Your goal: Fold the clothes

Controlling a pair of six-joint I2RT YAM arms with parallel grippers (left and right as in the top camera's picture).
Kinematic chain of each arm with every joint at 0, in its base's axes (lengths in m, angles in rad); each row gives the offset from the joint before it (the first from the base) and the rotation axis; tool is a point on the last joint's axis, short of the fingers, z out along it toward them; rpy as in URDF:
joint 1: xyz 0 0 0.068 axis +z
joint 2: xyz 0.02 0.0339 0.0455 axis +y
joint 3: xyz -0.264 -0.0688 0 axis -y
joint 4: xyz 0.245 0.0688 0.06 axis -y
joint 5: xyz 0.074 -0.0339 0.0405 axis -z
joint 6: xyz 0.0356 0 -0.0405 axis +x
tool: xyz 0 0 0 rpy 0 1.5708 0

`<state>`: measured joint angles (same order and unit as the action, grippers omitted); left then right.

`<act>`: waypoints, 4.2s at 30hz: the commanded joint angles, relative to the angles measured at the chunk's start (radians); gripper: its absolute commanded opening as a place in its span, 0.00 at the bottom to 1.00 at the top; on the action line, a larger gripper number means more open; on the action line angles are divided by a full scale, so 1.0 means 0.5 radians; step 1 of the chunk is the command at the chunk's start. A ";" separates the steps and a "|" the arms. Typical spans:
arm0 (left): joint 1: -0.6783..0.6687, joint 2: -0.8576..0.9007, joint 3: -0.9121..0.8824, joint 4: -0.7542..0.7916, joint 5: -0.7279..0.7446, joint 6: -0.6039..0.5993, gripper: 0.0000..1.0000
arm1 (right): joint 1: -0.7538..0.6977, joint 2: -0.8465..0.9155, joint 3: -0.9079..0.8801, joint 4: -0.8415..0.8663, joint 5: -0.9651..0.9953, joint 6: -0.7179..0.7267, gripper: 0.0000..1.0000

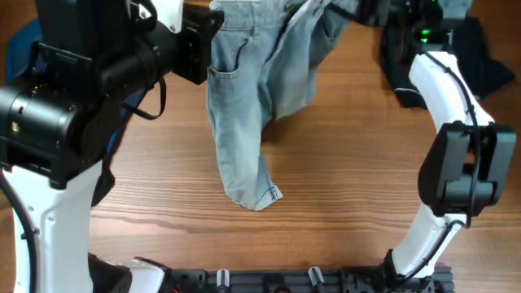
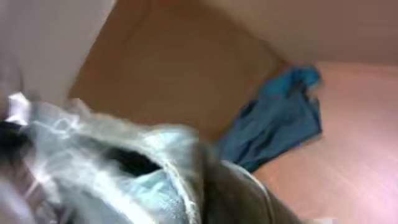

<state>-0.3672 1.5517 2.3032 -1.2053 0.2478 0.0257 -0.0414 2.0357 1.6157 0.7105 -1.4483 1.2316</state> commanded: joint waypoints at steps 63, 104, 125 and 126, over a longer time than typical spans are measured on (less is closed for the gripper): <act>0.569 1.445 0.000 0.571 -1.417 -0.636 0.75 | -0.129 0.301 0.771 -2.985 2.489 -2.446 0.70; 0.233 1.542 -1.617 1.096 -0.680 -0.754 0.04 | -0.069 -0.087 0.962 -3.930 2.302 -2.336 0.11; 0.472 1.357 -0.782 0.990 -0.565 -0.529 0.59 | 0.054 -0.087 0.961 -3.973 2.341 -2.360 0.64; 0.448 1.276 -0.745 0.794 -0.423 -0.530 0.63 | 0.054 -0.087 0.961 -3.944 2.342 -2.360 0.67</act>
<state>-0.1108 2.3054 1.8683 -0.6811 -0.0608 -0.2440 -0.0147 2.0006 2.0815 -1.2816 -0.2867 0.0551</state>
